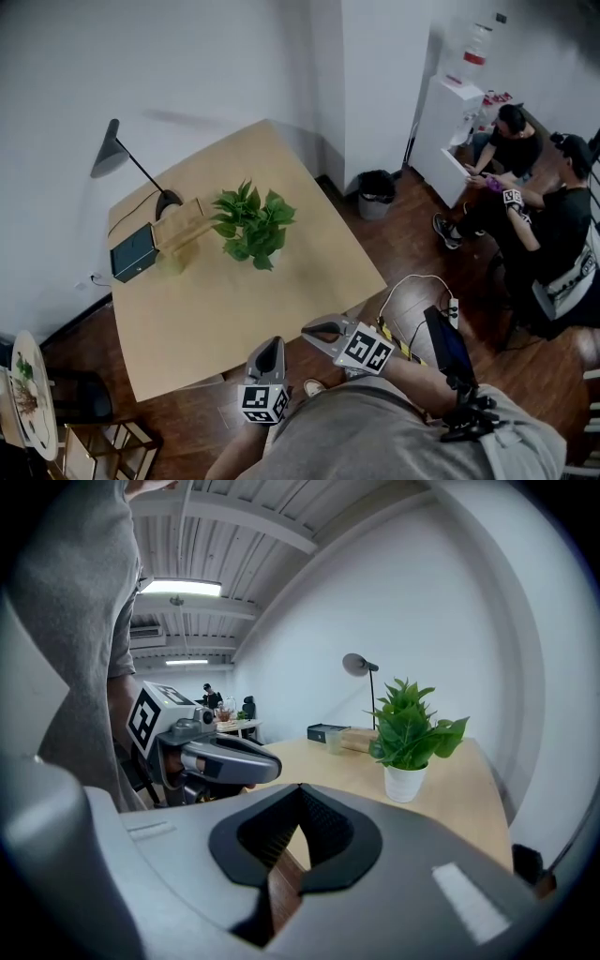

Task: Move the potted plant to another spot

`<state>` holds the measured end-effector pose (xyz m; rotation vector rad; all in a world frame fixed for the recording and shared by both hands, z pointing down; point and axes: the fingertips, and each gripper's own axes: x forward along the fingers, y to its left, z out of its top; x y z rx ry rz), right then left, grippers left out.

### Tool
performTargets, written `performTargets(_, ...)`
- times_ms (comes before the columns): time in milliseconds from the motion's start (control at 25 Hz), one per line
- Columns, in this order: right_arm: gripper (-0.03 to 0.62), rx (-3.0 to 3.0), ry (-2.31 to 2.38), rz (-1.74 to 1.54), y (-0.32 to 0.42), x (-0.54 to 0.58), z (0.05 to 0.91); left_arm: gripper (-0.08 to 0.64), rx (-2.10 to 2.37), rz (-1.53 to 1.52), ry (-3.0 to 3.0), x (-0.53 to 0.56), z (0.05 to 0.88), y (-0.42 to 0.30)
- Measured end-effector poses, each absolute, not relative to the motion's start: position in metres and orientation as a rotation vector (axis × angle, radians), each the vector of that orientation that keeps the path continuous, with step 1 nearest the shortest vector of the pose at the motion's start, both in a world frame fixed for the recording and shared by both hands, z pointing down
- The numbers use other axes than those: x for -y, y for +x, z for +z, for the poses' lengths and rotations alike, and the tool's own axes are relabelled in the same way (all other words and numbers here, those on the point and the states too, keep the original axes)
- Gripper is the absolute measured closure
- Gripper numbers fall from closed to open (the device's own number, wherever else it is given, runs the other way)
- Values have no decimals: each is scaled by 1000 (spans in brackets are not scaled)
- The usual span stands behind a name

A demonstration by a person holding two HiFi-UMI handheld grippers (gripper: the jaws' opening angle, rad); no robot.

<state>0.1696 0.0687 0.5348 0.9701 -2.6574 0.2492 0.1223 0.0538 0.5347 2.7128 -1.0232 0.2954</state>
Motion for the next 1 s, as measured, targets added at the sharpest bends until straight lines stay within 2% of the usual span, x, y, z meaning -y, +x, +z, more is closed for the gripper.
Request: performTargets(1000,588,2655,984,220,187,-59,529,558,1043,273,2729,-46,527,138)
